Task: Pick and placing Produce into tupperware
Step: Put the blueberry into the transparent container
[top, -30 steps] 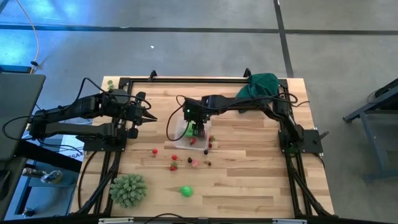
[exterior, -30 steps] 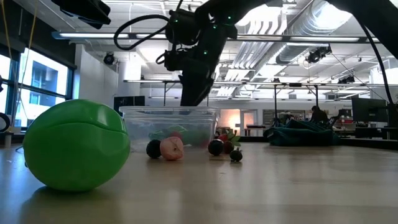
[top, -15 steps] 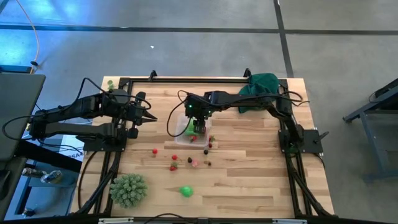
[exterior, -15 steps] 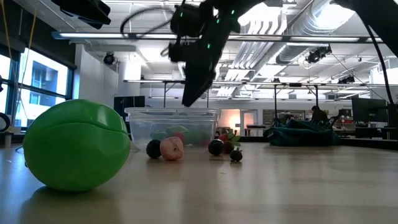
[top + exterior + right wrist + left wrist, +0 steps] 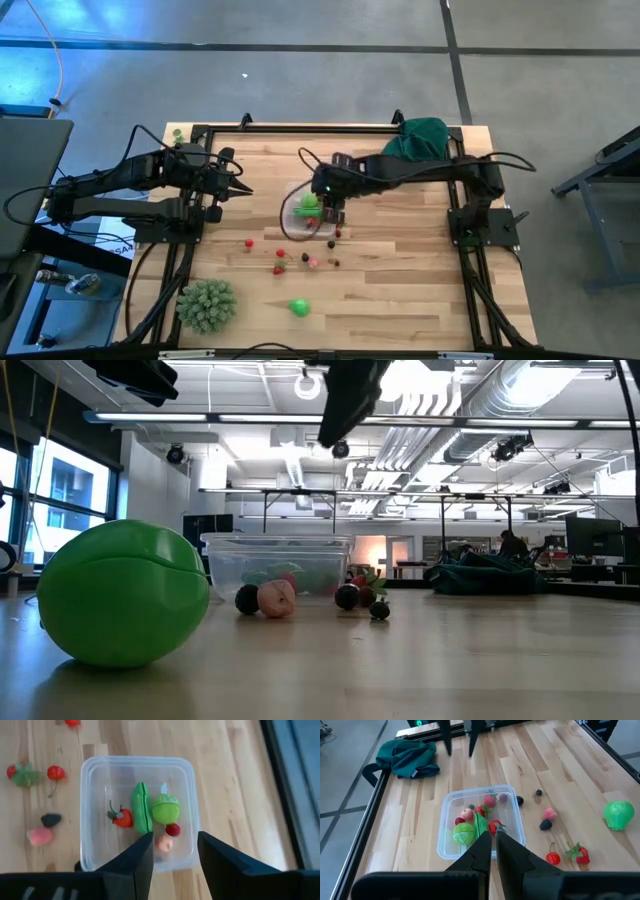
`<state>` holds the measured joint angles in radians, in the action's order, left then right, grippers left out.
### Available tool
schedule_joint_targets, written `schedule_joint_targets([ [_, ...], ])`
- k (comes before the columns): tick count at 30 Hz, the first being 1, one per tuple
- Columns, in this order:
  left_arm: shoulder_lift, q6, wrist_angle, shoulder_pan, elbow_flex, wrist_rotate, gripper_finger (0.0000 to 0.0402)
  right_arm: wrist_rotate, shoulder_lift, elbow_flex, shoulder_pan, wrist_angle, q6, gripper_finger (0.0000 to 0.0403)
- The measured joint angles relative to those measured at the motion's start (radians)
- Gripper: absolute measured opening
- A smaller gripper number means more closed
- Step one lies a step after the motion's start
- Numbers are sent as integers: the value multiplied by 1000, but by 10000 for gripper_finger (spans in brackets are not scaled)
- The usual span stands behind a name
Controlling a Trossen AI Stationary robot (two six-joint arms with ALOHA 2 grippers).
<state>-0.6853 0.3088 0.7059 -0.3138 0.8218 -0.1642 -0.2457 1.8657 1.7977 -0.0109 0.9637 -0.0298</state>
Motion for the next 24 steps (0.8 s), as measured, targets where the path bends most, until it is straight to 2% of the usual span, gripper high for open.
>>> schedule_joint_targets([
  [3,0,0,0,0,0,0,19,-56,-41,-45,-42,-9,-28,142],
  [6,0,0,0,0,0,0,19,-76,-115,-169,-68,-88,-72,142],
  [11,0,0,0,0,0,0,19,-70,-300,-501,-91,-335,-161,142],
  [16,0,0,0,0,0,0,19,18,-444,-823,-138,-616,-252,142],
  [20,0,0,0,0,0,0,19,26,-467,-1005,-211,-837,-255,142],
  [24,0,0,0,0,0,0,19,-37,-443,-1131,-282,-1069,-201,142],
])
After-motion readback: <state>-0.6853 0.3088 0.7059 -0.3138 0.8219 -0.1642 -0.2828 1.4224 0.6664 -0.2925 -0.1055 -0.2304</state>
